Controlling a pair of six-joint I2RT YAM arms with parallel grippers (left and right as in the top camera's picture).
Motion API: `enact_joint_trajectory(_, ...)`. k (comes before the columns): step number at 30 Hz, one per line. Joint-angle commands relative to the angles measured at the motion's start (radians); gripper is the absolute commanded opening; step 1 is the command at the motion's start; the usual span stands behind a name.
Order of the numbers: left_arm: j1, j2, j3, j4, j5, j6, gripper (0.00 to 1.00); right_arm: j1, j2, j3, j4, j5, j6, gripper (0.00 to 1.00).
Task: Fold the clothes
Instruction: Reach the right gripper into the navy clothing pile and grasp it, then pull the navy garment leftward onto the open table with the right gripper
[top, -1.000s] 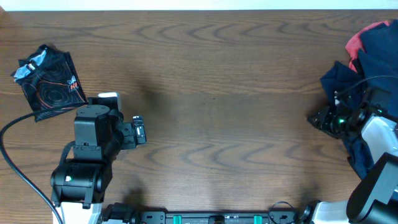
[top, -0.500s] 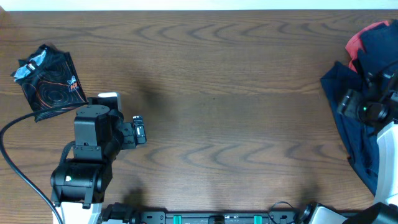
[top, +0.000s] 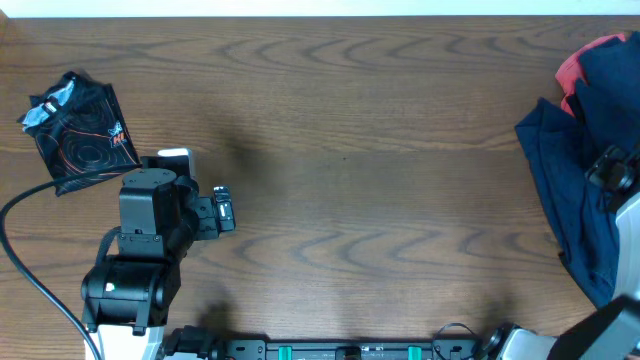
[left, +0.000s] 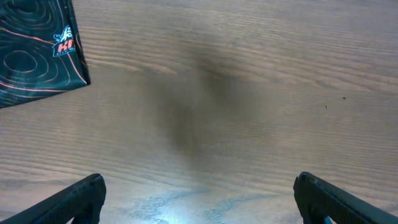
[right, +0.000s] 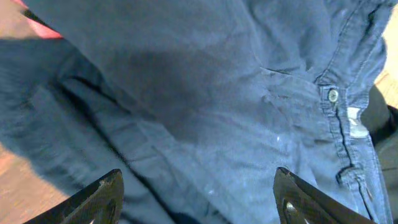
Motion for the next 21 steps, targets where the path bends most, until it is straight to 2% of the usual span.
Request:
enact_joint_trajectory(1, 0.004, -0.003, 0.023, 0.004, 0.003, 0.002, 0.98, -0.009, 0.077, 0.001, 0.028, 0.017, -0.018, 0.76)
enact_joint_trajectory(8, 0.004, -0.003, 0.023, 0.003, 0.003, 0.002, 0.98, -0.009, 0.214, 0.001, 0.131, 0.006, -0.018, 0.75)
enact_joint_trajectory(12, 0.004, -0.003, 0.023, 0.003, 0.003, 0.002, 0.98, -0.009, 0.272, 0.001, 0.164, 0.011, -0.018, 0.66)
enact_joint_trajectory(14, 0.004, -0.003, 0.023, 0.003, 0.003, 0.002, 0.98, -0.01, 0.292, 0.001, 0.172, 0.023, -0.018, 0.55)
enact_joint_trajectory(17, 0.004, -0.003, 0.023, 0.003, 0.003, 0.002, 0.98, -0.016, 0.304, 0.001, 0.18, 0.041, -0.018, 0.28)
enact_joint_trajectory(19, 0.004, -0.003, 0.023, 0.003, 0.003, 0.002, 0.98, -0.025, 0.301, 0.003, 0.18, 0.045, -0.018, 0.06)
enact_joint_trajectory(20, 0.004, -0.003, 0.023, 0.003, 0.003, 0.002, 0.98, -0.028, 0.299, 0.006, 0.18, 0.044, -0.017, 0.01)
enact_joint_trajectory(21, 0.004, -0.003, 0.023, 0.003, 0.003, 0.002, 0.98, -0.029, 0.294, 0.009, 0.18, 0.044, -0.018, 0.01)
